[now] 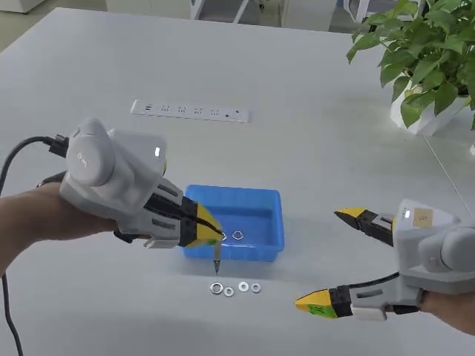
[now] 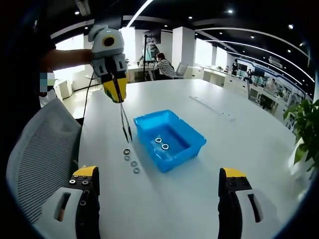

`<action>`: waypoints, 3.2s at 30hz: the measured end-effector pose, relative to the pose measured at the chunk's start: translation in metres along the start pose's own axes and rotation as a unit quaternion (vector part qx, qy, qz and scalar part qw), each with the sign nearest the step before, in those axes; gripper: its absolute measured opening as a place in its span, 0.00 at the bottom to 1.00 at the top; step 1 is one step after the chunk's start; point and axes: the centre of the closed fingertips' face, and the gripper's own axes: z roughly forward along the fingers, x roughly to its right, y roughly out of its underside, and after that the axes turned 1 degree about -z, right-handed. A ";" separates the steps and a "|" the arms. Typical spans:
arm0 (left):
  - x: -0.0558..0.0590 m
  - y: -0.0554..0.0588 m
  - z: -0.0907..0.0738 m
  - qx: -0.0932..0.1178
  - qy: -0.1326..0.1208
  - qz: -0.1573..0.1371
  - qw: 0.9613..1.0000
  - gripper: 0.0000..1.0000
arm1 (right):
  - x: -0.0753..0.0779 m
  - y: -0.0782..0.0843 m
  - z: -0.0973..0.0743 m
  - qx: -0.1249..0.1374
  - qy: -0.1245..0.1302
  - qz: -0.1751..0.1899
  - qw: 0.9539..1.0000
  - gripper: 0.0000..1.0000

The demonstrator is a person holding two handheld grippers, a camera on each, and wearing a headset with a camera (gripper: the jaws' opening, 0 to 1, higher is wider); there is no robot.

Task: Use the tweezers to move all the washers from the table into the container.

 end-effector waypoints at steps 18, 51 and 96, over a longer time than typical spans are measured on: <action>0.011 0.017 0.014 -0.003 0.009 -0.002 1.000 0.04 | -0.010 0.011 0.001 -0.011 -0.004 0.006 1.000 1.00; 0.020 0.019 0.011 -0.003 0.026 -0.010 1.000 0.04 | -0.011 0.009 0.005 -0.011 -0.010 0.000 1.000 0.98; 0.022 0.024 0.011 -0.002 0.048 -0.004 0.999 0.04 | -0.045 -0.003 0.037 -0.013 -0.073 -0.045 0.996 0.77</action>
